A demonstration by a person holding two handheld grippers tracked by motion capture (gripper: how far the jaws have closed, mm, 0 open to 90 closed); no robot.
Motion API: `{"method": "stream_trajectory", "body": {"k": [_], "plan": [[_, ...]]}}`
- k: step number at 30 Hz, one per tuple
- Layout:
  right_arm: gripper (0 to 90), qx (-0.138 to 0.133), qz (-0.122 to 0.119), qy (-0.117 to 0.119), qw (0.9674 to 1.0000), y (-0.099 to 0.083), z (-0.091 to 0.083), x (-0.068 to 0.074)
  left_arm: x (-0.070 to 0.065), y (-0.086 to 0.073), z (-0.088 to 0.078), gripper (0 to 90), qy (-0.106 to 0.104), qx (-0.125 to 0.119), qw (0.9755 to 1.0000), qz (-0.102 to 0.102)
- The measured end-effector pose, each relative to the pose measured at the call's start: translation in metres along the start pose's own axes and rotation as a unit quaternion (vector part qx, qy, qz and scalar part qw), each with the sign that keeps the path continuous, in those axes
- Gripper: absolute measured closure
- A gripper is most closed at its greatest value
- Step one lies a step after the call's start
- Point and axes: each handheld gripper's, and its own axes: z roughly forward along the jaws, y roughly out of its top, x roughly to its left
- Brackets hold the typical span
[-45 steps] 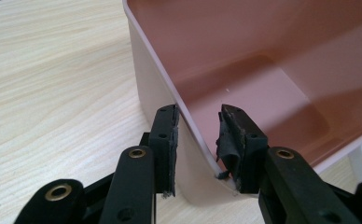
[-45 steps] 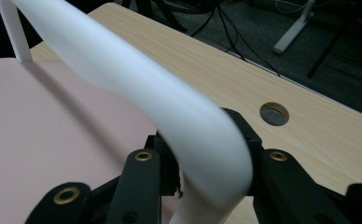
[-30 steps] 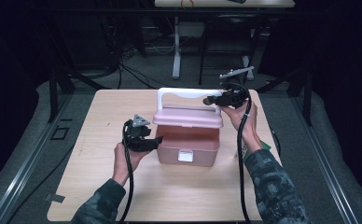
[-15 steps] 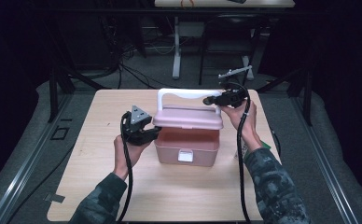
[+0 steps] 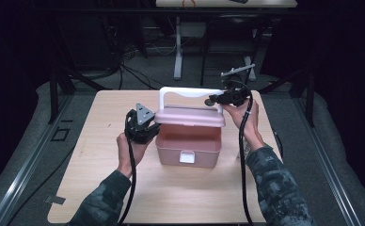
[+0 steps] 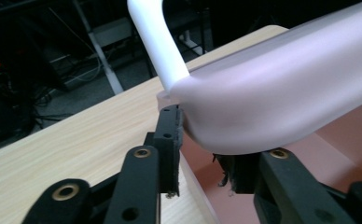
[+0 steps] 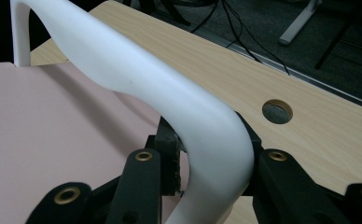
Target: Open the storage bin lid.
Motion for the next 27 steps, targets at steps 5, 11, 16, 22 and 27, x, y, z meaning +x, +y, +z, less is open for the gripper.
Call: {"method": "stream_trajectory", "body": {"k": [5, 11, 16, 22, 27], "plan": [[68.5, -0.002, 0.0, 0.001, 1.0, 0.001, 0.0, 0.0, -0.001, 0.002, 0.001, 76.1, 0.019, 0.002, 0.9998, 0.003], [55.7, -0.014, 0.003, 0.004, 0.9999, 0.0, -0.008, -0.001, -0.001, 0.006, 0.002, 78.3, 0.028, 0.009, 0.9996, 0.003], [44.4, -0.013, 0.004, 0.0, 0.9999, -0.001, -0.024, -0.003, -0.001, 0.009, 0.002, 78.9, 0.031, 0.014, 0.9994, 0.003], [37.3, -0.013, 0.009, -0.009, 0.9998, -0.009, -0.048, -0.004, -0.001, 0.013, 0.003, 79.2, 0.032, 0.021, 0.9992, 0.006], [34.8, -0.007, 0.006, -0.014, 0.9999, -0.024, -0.066, 0.002, -0.001, 0.014, 0.002, 79.5, 0.032, 0.027, 0.9991, 0.008]]}}
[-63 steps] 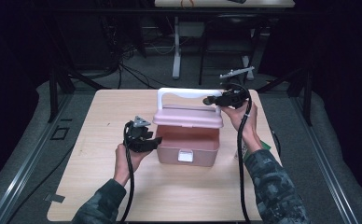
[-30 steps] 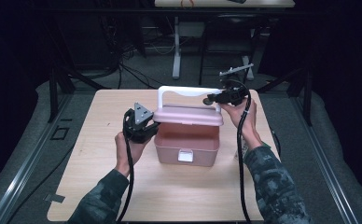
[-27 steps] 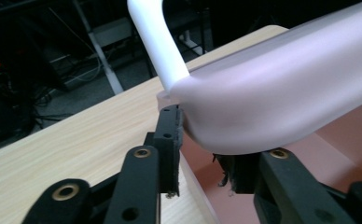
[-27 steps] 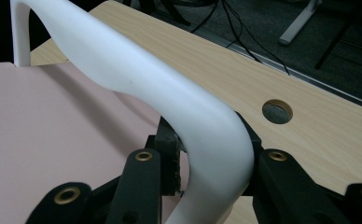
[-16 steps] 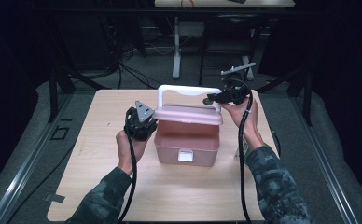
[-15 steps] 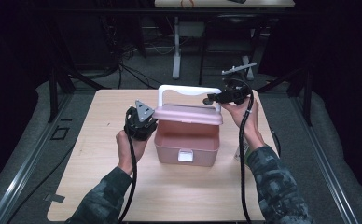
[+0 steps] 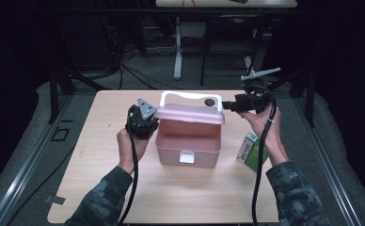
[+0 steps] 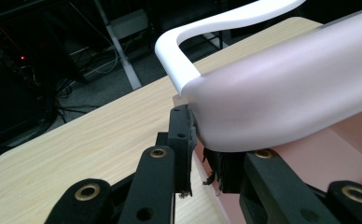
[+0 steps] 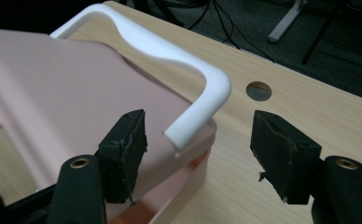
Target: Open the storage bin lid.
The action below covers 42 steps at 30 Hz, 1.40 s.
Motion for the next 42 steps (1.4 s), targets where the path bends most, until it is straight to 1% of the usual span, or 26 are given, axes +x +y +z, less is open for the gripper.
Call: {"method": "stream_trajectory", "body": {"k": [1, 3, 6, 9, 10, 11, 13, 14, 15, 16, 17, 18, 19, 21, 22, 23, 24, 25, 26, 28, 29, 31, 33, 34, 37, 42], "plan": [[34.7, -0.001, -0.002, -0.003, 1.0, -0.004, -0.003, 0.002, -0.001, 0.001, -0.001, 79.5, 0.0, 0.004, 1.0, 0.001], [33.6, 0.005, -0.007, -0.003, 1.0, -0.014, -0.008, 0.005, -0.001, 0.001, -0.001, 79.4, 0.0, 0.006, 1.0, 0.002], [33.0, 0.013, -0.005, -0.004, 0.9999, -0.026, -0.013, 0.01, 0.0, 0.001, -0.002, 79.4, -0.003, 0.01, 0.9999, 0.002], [32.4, 0.018, -0.007, 0.0, 0.9998, -0.038, -0.015, 0.016, -0.001, 0.0, -0.004, 79.4, -0.005, 0.015, 0.9999, 0.001], [32.4, 0.018, -0.007, 0.0, 0.9998, -0.038, -0.015, 0.016, -0.001, 0.0, -0.004, 79.4, -0.005, 0.015, 0.9999, 0.001], [32.1, 0.019, -0.006, 0.001, 0.9998, -0.046, -0.015, 0.02, 0.0, -0.001, -0.005, 79.4, -0.005, 0.017, 0.9998, 0.0], [32.0, 0.023, -0.002, 0.002, 0.9997, -0.055, -0.014, 0.023, 0.0, -0.002, -0.007, 79.4, -0.008, 0.02, 0.9998, -0.001], [32.0, 0.018, 0.001, 0.004, 0.9998, -0.06, -0.014, 0.024, 0.0, -0.002, -0.007, 79.4, -0.007, 0.02, 0.9998, -0.001], [32.2, 0.018, 0.003, 0.005, 0.9998, -0.064, -0.014, 0.025, 0.0, -0.002, -0.007, 79.5, -0.008, 0.02, 0.9998, -0.002], [32.2, 0.018, 0.003, 0.005, 0.9998, -0.064, -0.014, 0.025, 0.0, -0.002, -0.007, 79.5, -0.008, 0.02, 0.9998, -0.002], [33.4, 0.022, 0.006, 0.007, 0.9997, -0.076, -0.01, 0.029, 0.0, -0.003, -0.008, 79.5, -0.008, 0.022, 0.9997, -0.001], [33.4, 0.022, 0.006, 0.007, 0.9997, -0.076, -0.01, 0.029, 0.0, -0.003, -0.008, 79.5, -0.008, 0.022, 0.9997, -0.001], [35.4, 0.026, 0.008, 0.01, 0.9996, -0.087, -0.002, 0.035, 0.0, -0.003, -0.008, 79.4, -0.008, 0.023, 0.9997, -0.002], [38.1, 0.028, 0.012, 0.013, 0.9995, -0.094, 0.007, 0.038, -0.001, -0.003, -0.009, 79.4, -0.007, 0.024, 0.9997, -0.002], [39.4, 0.033, 0.012, 0.016, 0.9993, -0.096, 0.011, 0.039, -0.001, -0.003, -0.009, 79.4, -0.006, 0.024, 0.9997, -0.002], [41.7, 0.032, 0.011, 0.018, 0.9993, -0.099, 0.015, 0.041, -0.001, -0.003, -0.009, 79.4, -0.006, 0.025, 0.9997, -0.001], [41.7, 0.032, 0.011, 0.018, 0.9993, -0.099, 0.015, 0.041, -0.001, -0.003, -0.009, 79.4, -0.006, 0.025, 0.9997, -0.001], [45.2, 0.039, 0.008, 0.019, 0.999, -0.102, 0.023, 0.045, -0.001, -0.004, -0.01, 79.4, -0.007, 0.025, 0.9997, -0.002], [46.6, 0.043, 0.006, 0.018, 0.9989, -0.104, 0.028, 0.047, -0.001, -0.004, -0.01, 79.3, -0.006, 0.026, 0.9996, 0.0], [47.8, 0.046, 0.005, 0.019, 0.9988, -0.105, 0.031, 0.048, -0.001, -0.004, -0.01, 79.3, -0.006, 0.027, 0.9996, 0.002], [51.1, 0.055, 0.0, 0.01, 0.9984, -0.108, 0.039, 0.049, -0.002, -0.004, -0.01, 79.2, -0.006, 0.027, 0.9996, 0.002], [54.6, 0.06, -0.002, 0.004, 0.9982, -0.11, 0.045, 0.048, -0.002, -0.004, -0.011, 79.1, -0.005, 0.027, 0.9996, 0.003], [56.9, 0.057, -0.002, 0.006, 0.9984, -0.112, 0.048, 0.047, -0.002, -0.005, -0.013, 79.0, -0.004, 0.03, 0.9995, 0.01], [58.9, 0.057, -0.004, 0.006, 0.9983, -0.112, 0.049, 0.048, -0.002, -0.005, -0.013, 78.9, -0.005, 0.029, 0.9995, 0.008], [58.6, 0.057, -0.017, -0.003, 0.9982, -0.111, 0.053, 0.05, -0.003, -0.005, -0.015, 78.3, -0.004, 0.029, 0.9995, 0.014], [59.5, 0.053, -0.028, -0.005, 0.9982, -0.112, 0.055, 0.049, -0.003, -0.004, -0.019, 77.4, -0.002, 0.025, 0.9994, 0.022]]}}
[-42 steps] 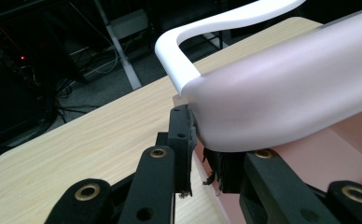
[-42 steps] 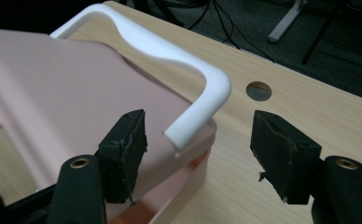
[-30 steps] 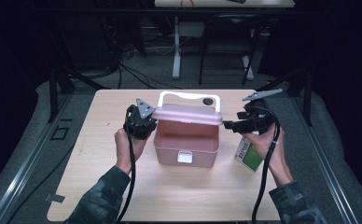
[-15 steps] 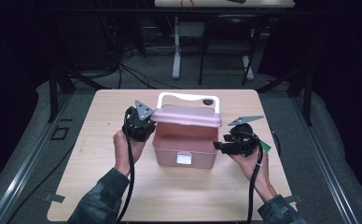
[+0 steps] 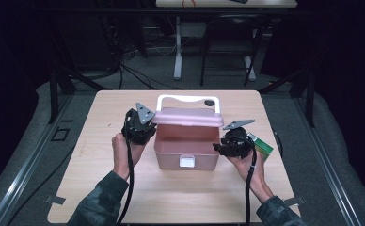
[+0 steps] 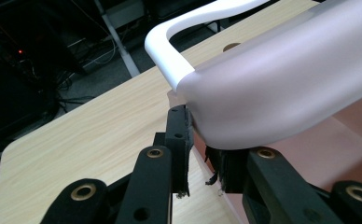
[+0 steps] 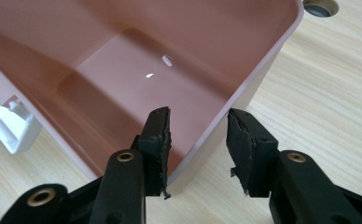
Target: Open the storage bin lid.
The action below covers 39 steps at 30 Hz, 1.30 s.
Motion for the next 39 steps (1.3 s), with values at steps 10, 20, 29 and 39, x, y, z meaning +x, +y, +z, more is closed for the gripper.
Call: {"method": "stream_trajectory", "body": {"k": [10, 20, 29, 39], "plan": [[58.7, -0.009, -0.022, 0.006, 0.9997, -0.001, 0.004, -0.004, 0.0, 0.006, -0.003, 76.7, 0.015, -0.008, 0.9997, 0.019], [59.2, -0.014, -0.026, 0.014, 0.9995, -0.002, 0.006, -0.006, 0.01, 0.023, 0.0, 80.5, 0.029, -0.011, 0.9989, 0.035], [59.4, -0.012, -0.017, 0.011, 0.9997, -0.002, 0.006, -0.005, 0.021, 0.035, 0.007, 81.4, 0.014, -0.004, 0.9996, 0.022], [59.3, -0.01, -0.02, 0.01, 0.9997, -0.002, 0.006, -0.005, 0.032, 0.044, 0.013, 81.5, -0.002, 0.004, 0.9999, 0.012]]}}
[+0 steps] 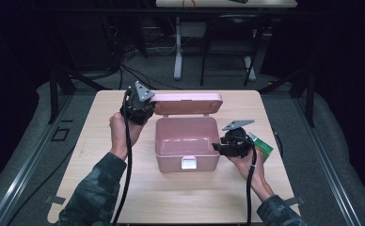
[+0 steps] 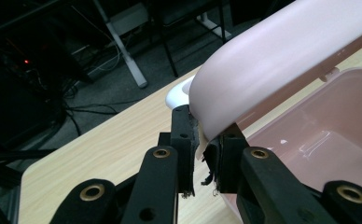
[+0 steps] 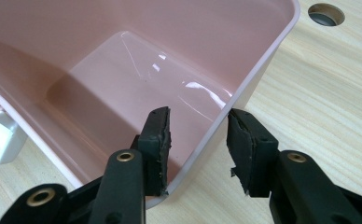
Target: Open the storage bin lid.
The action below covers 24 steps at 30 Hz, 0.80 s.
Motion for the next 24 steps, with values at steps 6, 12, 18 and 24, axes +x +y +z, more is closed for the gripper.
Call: {"method": "stream_trajectory", "body": {"k": [6, 12, 18, 24], "plan": [[59.3, 0.003, 0.001, 0.001, 1.0, 0.0, 0.0, 0.0, 0.006, 0.004, 0.004, 81.7, -0.009, 0.004, 0.9999, -0.01], [59.3, 0.003, 0.001, 0.002, 1.0, 0.0, 0.0, -0.001, 0.009, 0.007, 0.007, 81.7, -0.01, 0.005, 0.9998, -0.014], [59.2, 0.002, -0.002, 0.003, 1.0, 0.0, 0.0, -0.001, 0.014, 0.013, 0.013, 81.5, -0.014, 0.009, 0.9997, -0.016], [58.1, 0.0, -0.001, 0.005, 1.0, 0.0, 0.001, -0.002, 0.019, 0.018, 0.02, 81.8, -0.02, 0.014, 0.9995, -0.021]]}}
